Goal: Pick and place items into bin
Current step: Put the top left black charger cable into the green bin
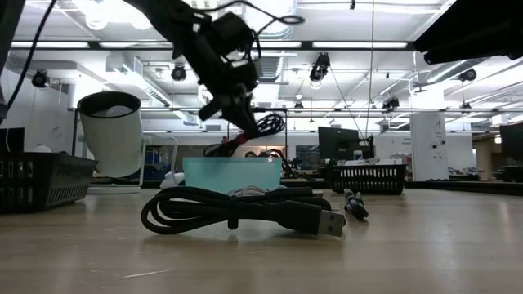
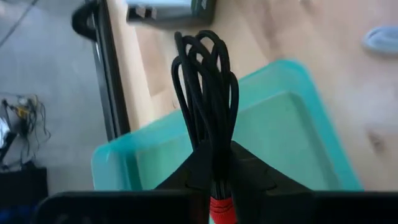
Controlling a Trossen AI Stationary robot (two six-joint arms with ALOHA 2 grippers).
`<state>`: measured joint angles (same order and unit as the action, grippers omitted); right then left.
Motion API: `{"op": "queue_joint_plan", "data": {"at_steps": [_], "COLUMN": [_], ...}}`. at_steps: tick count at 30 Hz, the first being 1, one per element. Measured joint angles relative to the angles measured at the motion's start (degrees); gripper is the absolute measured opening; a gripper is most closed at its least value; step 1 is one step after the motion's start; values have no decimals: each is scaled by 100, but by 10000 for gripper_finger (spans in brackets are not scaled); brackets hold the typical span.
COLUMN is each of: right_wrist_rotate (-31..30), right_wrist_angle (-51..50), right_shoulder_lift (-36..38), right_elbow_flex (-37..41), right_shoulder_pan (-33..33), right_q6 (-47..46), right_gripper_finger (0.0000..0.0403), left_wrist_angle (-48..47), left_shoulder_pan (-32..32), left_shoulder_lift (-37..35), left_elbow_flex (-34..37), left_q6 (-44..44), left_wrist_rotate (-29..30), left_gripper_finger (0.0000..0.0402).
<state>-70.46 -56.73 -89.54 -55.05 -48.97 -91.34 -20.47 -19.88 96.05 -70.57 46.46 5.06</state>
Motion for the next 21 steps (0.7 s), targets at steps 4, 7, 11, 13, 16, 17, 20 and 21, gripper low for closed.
{"op": "queue_joint_plan", "data": {"at_steps": [4, 7, 11, 13, 16, 17, 20, 21], "right_wrist_rotate": [3, 3, 3, 3, 5, 3, 1, 0], "right_wrist_angle": [2, 4, 4, 5, 11, 11, 9, 11], "right_shoulder_lift": [0, 0, 0, 0, 0, 0, 0, 0], "right_elbow_flex": [0, 0, 0, 0, 0, 0, 0, 0], "right_shoulder_pan": [0, 0, 0, 2, 0, 0, 4, 4], "right_q6": [3, 49, 157, 154, 152, 153, 156, 166], "right_gripper_finger": [219, 219, 219, 219, 219, 219, 219, 219], "left_wrist_angle": [33, 76, 78, 87, 46, 51, -51, -119], "left_shoulder_pan": [-72, -105, -115, -104, 4, 66, 285, 348], "left_shoulder_lift": [135, 164, 107, 46, -46, -81, -193, -224], "left_elbow_flex": [0, 0, 0, 0, 2, 2, 2, 2], "left_q6": [24, 26, 37, 4, -575, -817, -1395, -1533], "left_wrist_rotate": [435, 714, 746, 743, 702, 661, 250, -10], "left_gripper_finger": [72, 108, 151, 171, 194, 200, 208, 209]}}
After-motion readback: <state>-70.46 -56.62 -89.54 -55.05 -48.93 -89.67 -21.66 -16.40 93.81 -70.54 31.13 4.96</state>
